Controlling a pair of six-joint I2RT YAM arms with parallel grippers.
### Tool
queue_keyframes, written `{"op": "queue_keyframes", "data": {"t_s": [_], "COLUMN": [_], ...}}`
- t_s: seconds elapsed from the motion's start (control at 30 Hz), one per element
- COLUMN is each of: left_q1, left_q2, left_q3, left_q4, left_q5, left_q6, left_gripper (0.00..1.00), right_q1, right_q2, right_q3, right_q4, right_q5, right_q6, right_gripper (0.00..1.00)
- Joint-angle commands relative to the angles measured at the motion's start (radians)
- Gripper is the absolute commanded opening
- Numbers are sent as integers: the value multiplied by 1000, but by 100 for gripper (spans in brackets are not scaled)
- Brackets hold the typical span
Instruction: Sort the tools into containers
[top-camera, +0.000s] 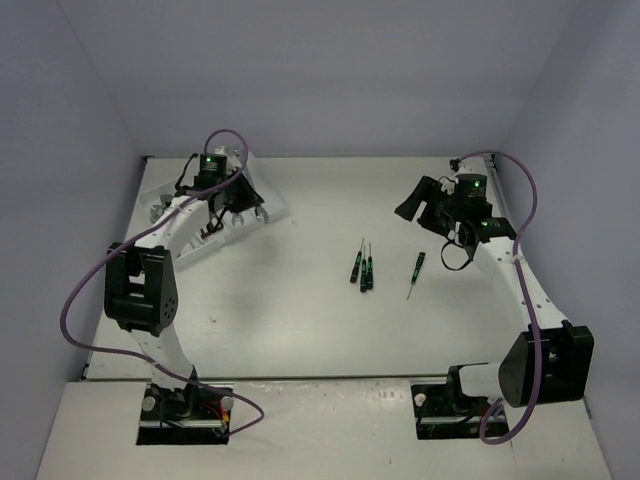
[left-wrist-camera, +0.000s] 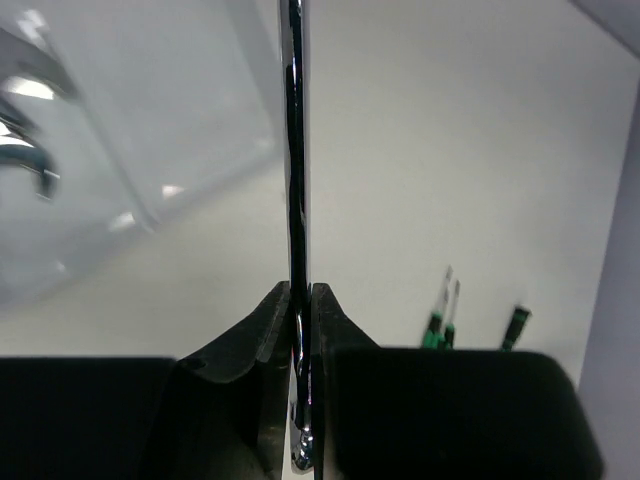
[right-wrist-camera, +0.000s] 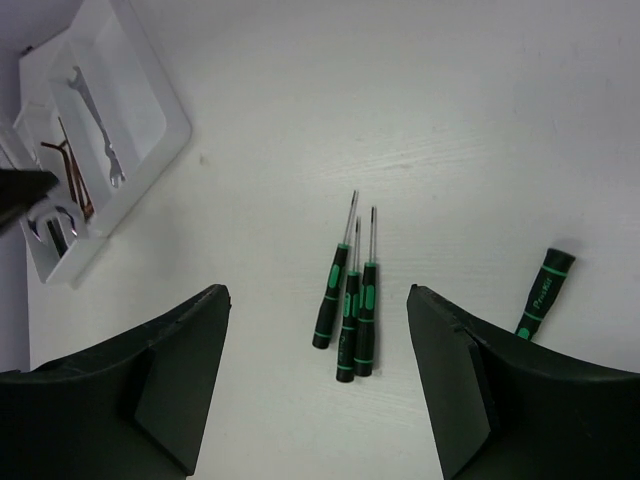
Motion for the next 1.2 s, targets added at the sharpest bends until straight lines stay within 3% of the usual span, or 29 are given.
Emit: {"op": "queue_keyframes", "data": {"t_s": [0.0,0.37,0.53,0.77,0.93,1.17], "left_q1": [97,182,186,181,55,-322], "left_q2": [84,349,333,237,119,104], "left_q3": [147,467,464,437,420,358], "left_q4": [-5,-143,-176,-232,-311,-375], "left_q5": [-46,-72,-116,-129,-131,-237], "left_q6": [75,162,157,183,239,272], "left_gripper": [0,2,38,57,58,57], "right_q1": [1,0,-1,-2,-4,-16], "right_q2": [-52,-93,-105,-109,-151,-267], "right_q3": [-23,-83,-91,-87,-92,-141], "right_q4": [10,-46,-68,-81,-90,-111], "right_q5": [-38,-73,-70,-70,5,155], "right_q6": [-32,-90,-105,-117,-118,-103], "right_gripper": [69,69,69,69,68,66]}}
